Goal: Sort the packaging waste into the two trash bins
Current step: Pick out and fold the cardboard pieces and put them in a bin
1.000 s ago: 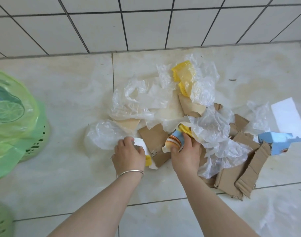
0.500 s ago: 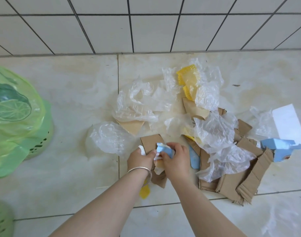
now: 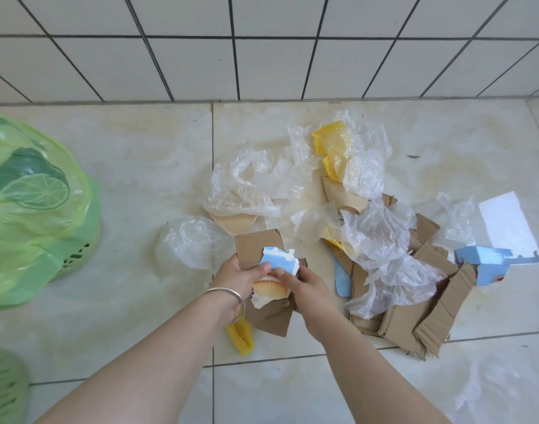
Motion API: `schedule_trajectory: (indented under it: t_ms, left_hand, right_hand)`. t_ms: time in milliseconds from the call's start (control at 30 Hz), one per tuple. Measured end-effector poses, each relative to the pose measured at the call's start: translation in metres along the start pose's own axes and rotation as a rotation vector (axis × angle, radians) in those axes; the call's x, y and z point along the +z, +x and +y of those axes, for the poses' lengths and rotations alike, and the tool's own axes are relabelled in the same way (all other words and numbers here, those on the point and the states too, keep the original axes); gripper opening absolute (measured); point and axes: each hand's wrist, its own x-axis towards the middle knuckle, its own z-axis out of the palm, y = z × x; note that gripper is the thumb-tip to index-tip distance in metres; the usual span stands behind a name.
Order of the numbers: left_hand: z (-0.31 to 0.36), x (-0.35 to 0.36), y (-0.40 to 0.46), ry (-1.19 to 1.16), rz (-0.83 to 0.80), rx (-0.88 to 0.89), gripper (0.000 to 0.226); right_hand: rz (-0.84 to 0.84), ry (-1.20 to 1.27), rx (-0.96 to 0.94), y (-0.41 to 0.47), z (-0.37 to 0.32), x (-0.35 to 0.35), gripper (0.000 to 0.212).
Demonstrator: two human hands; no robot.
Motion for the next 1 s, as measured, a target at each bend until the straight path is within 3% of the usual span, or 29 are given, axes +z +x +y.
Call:
schedule_trajectory:
  t_ms: [267, 333, 433, 567, 767, 1000]
  left_hand:
    - [0.001, 0.01, 0.006, 0.257, -0.101, 0.049, 0.029]
    - [0.004, 0.009, 0.011, 0.406, -0.007, 0.112, 0.031]
    - [0.011, -0.001, 0.024, 0.824, 0.232, 0.366, 0.03]
    - [0.02, -0.012, 0.045, 1.124, 0.313, 0.575, 0.044]
    - [0.04, -0.011, 0.074, 1.31, 0.342, 0.559, 0.074]
    - [0.068, -0.003, 0.085, 1.43, 0.448, 0.509, 0.074]
  right_hand:
    - [-0.01, 0.067, -0.052, 0.008, 0.008, -0.007, 0.022]
    - [0.056, 0.092, -0.041, 0.012, 0.011, -0.014, 0.021]
    - [0.164, 0.139, -0.034, 0.016, 0.01, -0.023, 0.023]
    - [0.401, 0.2, -0.094, 0.02, 0.012, -0.031, 0.03]
    - [0.469, 0.235, -0.115, 0.02, 0.008, -0.041, 0.031]
    - [0.451, 0.202, -0.123, 0.023, 0.009, -0.046, 0.026]
